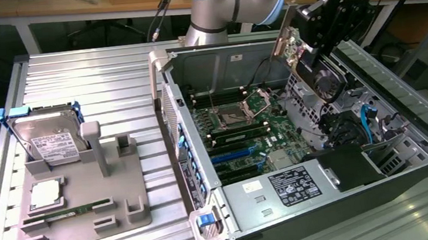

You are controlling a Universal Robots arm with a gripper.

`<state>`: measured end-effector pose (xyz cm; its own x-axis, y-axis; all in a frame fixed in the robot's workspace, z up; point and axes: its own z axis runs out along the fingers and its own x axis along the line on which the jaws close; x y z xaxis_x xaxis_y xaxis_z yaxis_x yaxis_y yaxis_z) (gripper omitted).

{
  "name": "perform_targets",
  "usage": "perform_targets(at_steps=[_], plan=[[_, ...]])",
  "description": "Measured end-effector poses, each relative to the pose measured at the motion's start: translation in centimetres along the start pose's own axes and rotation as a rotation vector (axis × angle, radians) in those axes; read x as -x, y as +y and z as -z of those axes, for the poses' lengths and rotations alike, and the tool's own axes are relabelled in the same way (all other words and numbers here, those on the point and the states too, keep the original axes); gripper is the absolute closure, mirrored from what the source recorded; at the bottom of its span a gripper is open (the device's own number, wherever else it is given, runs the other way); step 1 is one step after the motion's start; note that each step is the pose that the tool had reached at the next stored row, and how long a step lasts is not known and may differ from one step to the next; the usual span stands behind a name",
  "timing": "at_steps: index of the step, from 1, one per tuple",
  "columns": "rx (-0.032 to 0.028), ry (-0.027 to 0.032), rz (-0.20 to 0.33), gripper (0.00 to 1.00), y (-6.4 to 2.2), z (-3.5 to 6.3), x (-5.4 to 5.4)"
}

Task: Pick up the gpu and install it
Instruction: 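Insert the gpu into the slot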

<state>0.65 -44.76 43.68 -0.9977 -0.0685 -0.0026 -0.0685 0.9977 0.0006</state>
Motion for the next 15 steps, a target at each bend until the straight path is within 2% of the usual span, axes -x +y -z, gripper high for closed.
perform_targets(at_steps=[15], plan=[[0.0001, 0.0, 0.035, 0.73, 0.0, 0.01, 0.0]])
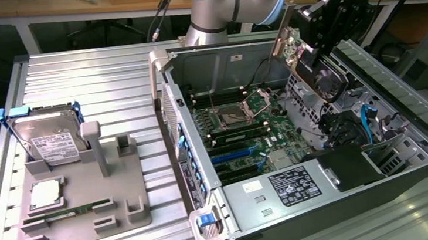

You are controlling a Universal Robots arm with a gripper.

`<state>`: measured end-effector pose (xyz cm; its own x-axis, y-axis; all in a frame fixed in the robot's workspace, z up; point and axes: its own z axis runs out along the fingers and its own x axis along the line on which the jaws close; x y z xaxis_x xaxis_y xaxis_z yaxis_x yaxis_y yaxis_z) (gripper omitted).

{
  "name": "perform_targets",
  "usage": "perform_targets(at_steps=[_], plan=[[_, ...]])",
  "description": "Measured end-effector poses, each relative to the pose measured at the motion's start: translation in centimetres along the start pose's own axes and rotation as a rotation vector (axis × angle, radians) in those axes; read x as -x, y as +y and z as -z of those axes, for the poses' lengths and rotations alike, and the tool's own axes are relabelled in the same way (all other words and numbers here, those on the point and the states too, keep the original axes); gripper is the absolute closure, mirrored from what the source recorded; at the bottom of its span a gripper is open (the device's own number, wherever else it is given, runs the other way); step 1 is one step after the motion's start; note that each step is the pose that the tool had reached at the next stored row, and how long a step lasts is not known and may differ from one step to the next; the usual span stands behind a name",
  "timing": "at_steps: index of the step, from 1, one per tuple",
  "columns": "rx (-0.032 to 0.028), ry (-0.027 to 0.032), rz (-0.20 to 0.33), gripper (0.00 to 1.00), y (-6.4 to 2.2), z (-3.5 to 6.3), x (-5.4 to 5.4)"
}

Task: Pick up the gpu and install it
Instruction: 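Insert the gpu into the slot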

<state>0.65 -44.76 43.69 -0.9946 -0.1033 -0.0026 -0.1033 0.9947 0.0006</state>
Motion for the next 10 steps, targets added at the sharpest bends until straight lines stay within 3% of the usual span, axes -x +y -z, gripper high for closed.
perform_targets(at_steps=[10], plan=[[0.0001, 0.0, 0.022, 0.73, 0.0, 0.01, 0.0]])
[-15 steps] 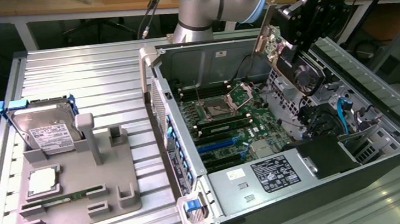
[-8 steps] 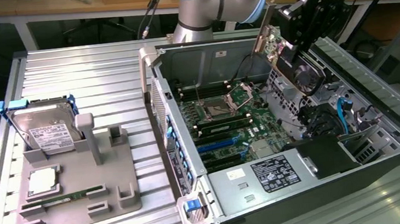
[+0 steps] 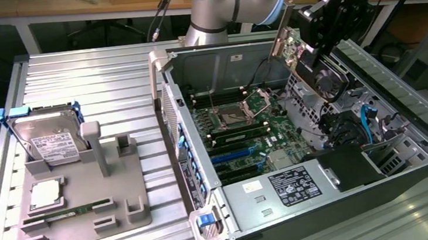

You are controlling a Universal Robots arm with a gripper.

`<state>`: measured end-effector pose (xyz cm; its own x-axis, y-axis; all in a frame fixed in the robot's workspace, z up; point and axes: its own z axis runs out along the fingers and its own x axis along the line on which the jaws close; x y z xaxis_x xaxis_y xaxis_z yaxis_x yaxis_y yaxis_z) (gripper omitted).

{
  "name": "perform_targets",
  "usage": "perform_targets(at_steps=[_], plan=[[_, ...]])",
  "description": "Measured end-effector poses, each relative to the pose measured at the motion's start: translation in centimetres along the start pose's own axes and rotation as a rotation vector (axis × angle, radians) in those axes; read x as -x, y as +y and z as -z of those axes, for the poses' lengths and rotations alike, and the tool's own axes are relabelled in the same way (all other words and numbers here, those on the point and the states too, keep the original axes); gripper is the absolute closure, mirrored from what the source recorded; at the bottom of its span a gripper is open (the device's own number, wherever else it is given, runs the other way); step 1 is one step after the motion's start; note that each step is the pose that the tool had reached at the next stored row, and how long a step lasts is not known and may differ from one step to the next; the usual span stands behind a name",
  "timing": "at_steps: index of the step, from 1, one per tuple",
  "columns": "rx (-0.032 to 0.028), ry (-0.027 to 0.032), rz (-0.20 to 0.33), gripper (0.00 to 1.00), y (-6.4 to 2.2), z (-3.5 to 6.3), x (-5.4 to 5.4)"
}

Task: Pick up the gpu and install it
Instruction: 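Insert the gpu into the slot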

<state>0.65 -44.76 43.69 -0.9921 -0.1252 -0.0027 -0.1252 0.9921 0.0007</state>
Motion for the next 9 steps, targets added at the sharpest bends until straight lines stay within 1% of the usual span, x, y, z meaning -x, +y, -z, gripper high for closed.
perform_targets(at_steps=[9], plan=[[0.0, 0.0, 0.024, 0.73, 0.0, 0.01, 0.0]])
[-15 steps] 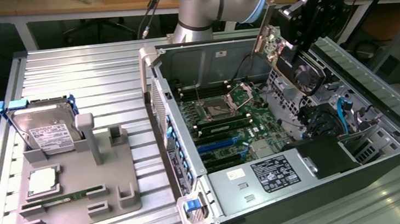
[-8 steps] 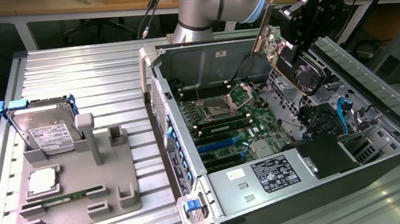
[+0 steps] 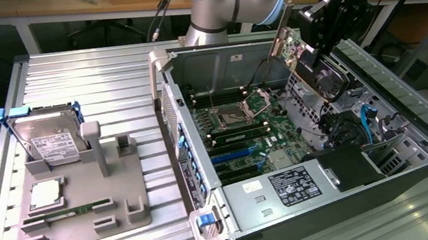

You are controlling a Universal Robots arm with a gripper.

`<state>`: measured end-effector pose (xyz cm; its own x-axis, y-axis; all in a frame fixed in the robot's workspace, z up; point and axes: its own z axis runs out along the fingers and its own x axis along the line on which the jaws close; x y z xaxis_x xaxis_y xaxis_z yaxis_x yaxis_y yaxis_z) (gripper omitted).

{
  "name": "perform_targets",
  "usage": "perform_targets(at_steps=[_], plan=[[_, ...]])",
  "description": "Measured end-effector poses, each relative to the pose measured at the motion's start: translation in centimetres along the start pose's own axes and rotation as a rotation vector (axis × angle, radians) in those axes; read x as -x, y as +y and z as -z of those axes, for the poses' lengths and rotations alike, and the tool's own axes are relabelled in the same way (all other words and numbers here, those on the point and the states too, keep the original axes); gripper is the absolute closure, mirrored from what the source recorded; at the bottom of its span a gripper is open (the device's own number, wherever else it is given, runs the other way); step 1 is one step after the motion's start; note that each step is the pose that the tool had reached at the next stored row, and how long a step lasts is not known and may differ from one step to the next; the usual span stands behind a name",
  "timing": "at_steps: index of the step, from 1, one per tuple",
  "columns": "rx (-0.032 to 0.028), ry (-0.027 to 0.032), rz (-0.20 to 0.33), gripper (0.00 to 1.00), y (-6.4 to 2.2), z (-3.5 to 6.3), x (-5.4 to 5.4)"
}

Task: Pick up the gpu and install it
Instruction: 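Insert the gpu into the slot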

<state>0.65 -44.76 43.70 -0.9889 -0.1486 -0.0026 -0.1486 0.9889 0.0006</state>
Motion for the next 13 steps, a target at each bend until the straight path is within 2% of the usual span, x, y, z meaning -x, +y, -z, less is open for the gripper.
perform_targets(at_steps=[13], plan=[[0.0001, 0.0, 0.032, 0.73, 0.0, 0.0, 0.0]])
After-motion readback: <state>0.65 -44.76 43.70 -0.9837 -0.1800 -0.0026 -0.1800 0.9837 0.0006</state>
